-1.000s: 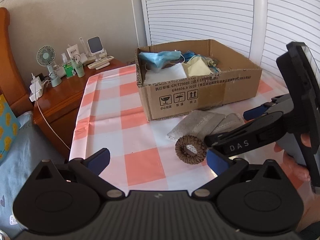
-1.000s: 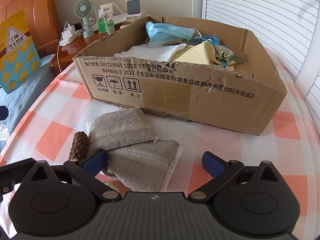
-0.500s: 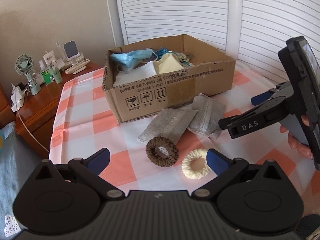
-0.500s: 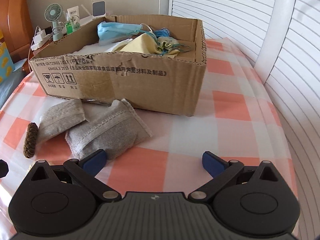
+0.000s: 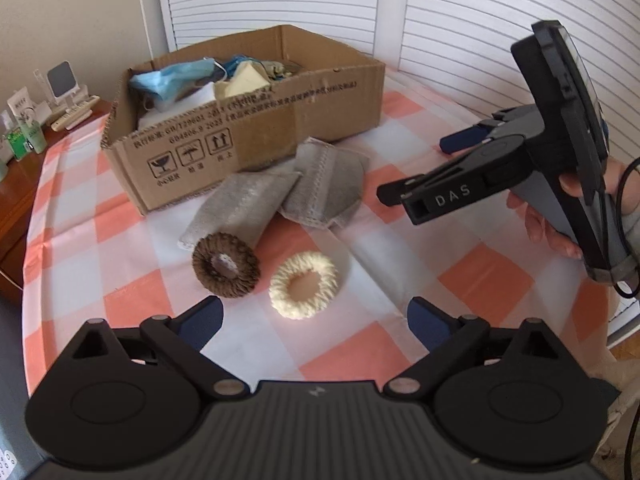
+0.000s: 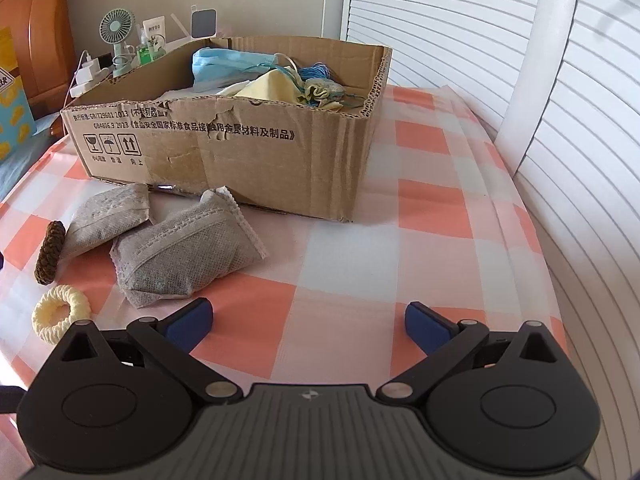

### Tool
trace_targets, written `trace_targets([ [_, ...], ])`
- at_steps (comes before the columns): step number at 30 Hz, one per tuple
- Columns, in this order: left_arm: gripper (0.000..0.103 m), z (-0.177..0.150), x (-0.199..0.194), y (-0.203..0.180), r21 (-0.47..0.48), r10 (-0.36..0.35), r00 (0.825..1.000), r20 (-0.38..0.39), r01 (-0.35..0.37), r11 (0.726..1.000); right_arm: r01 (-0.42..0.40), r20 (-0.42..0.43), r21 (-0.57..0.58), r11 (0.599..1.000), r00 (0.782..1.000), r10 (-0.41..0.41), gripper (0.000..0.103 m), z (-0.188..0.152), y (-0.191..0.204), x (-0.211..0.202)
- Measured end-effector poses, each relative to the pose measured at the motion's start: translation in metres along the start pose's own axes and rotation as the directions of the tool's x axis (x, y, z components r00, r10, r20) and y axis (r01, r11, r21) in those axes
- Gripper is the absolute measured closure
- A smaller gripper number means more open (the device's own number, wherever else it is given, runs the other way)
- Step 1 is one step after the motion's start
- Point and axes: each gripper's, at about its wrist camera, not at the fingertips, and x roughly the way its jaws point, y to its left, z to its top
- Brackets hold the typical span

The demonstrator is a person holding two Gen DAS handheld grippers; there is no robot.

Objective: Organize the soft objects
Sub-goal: 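Move the left gripper down and close it on the cream scrunchie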

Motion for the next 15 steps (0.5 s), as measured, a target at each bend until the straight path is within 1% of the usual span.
trace_targets([
  [1,0.015,-0.001,0.004,-0.001,0.001,-0.013,1.000,-0.012,0.013,1.000,-0.002,0.003,0.000,1.000,1.000,0.002,0.000,-0.001,-0.001,0.000],
  [2,0.024,-0.002,0.007,-0.002,-0.004,-0.018,1.000,-0.023,0.018,1.000,-0.003,0.007,-0.002,1.000,1.000,0.003,0.000,-0.001,-0.002,0.000],
  [4,0.035,-0.002,0.015,-0.002,-0.019,-0.041,0.998,-0.045,0.040,0.999,-0.004,0.014,-0.005,1.000,1.000,0.004,0.000,-0.003,-0.002,-0.001],
  [5,0.036,-0.001,0.015,-0.002,-0.023,-0.037,0.999,-0.028,0.036,0.999,-0.004,0.018,-0.006,1.000,1.000,0.004,0.000,-0.004,-0.002,-0.001],
  [10,0.037,0.007,0.022,0.001,-0.059,-0.028,1.000,-0.015,0.027,0.998,-0.008,0.026,-0.009,1.000,1.000,0.008,0.000,-0.005,-0.002,-0.002],
  [12,0.040,0.011,0.024,0.000,-0.057,-0.022,1.000,-0.009,0.021,0.998,-0.008,0.028,-0.010,1.000,1.000,0.008,0.000,-0.005,-0.002,-0.002],
  [15,0.041,0.015,0.028,0.000,-0.054,-0.010,1.000,0.000,0.010,0.998,-0.009,0.030,-0.011,1.000,1.000,0.009,0.000,-0.006,-0.002,-0.002],
])
